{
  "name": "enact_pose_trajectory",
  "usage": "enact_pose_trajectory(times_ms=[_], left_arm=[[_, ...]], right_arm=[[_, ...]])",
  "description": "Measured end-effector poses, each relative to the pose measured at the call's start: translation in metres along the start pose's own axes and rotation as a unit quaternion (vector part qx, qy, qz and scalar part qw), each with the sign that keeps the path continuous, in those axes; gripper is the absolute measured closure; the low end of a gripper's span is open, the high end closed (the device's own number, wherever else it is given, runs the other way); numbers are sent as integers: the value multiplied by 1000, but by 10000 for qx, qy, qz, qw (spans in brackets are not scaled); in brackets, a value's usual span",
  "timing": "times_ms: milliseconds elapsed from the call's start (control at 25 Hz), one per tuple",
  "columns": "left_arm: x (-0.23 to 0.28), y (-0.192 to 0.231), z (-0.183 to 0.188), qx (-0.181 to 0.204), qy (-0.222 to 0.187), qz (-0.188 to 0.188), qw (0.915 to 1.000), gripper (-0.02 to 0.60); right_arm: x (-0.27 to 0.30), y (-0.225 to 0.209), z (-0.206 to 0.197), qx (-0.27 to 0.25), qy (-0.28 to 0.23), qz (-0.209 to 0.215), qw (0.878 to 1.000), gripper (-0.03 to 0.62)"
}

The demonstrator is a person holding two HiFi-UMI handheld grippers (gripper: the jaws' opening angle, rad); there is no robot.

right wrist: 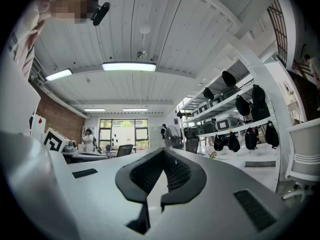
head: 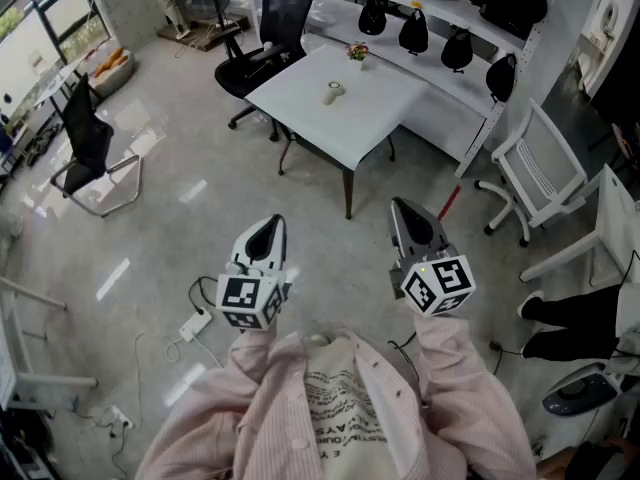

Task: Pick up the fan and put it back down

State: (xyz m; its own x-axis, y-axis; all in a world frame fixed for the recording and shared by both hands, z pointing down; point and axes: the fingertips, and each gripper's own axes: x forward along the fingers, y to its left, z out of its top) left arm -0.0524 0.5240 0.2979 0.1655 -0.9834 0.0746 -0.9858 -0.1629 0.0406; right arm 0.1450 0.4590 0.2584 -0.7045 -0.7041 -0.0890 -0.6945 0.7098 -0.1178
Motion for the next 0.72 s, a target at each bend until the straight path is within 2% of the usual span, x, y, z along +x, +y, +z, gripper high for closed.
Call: enact_pose_trajectory(times_ms=[200, 400, 720], left_arm=[[8, -2, -2, 31, 54, -52, 10000, 580], [21, -10, -1, -116, -61, -313, 9994, 578], [45, -8, -8, -177, 1, -166, 9997, 564]], right_arm=[[4, -8, -2, 57, -6, -17, 10000, 595], [9, -19, -4, 68, -63, 20, 10000, 595], [13, -46, -10, 122, -50, 23, 9999, 595]])
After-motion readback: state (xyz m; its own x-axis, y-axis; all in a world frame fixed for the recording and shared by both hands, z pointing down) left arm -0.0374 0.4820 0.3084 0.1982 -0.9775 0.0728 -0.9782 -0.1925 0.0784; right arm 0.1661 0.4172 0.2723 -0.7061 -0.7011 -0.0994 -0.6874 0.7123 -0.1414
